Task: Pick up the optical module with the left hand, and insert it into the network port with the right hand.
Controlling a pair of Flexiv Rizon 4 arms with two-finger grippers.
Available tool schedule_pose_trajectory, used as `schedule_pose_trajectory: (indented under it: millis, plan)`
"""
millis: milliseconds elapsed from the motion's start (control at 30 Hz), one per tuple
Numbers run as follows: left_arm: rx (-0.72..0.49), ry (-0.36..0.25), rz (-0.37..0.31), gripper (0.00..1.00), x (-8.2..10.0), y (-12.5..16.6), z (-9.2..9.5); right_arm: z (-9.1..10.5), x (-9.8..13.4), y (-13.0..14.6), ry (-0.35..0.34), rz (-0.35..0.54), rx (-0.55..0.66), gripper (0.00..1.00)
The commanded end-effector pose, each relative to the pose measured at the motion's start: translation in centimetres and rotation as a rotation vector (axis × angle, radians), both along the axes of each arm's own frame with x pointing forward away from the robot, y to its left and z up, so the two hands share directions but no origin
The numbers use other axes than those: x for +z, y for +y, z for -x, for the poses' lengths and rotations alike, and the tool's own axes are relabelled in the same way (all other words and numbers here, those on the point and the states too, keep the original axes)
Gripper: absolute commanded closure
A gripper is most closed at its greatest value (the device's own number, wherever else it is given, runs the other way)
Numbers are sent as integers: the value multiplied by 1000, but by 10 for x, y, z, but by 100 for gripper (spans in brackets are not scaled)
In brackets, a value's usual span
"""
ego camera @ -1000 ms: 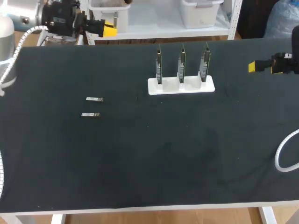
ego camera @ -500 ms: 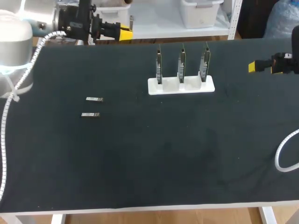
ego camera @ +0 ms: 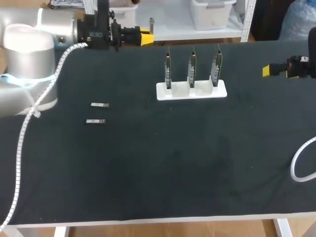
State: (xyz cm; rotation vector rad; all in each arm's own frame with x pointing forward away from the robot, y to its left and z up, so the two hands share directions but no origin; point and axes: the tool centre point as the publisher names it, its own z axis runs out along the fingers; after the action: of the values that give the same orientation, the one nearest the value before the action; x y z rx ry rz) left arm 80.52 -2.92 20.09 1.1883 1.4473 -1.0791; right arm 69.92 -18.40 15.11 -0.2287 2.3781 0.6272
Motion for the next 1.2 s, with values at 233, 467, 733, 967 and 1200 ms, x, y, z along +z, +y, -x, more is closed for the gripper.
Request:
schedule_pose_trajectory:
  millis: [233,467,733,967,1200]
  plan:
    - [-63,21,-1,100,-18,-19,-18,0,0,0,0,0,-1,0]
    - [-76,16,24,100,-16,-22,-26,0,0,0,0,0,-1,0]
    - [-110,14,46,100,-12,-25,-27,0,0,0,0,0,-1,0]
    - [-139,24,48,100,-13,-27,-25,0,0,0,0,0,-1,0]
    - [-154,27,47,100,-13,-32,-23,0,0,0,0,0,-1,0]
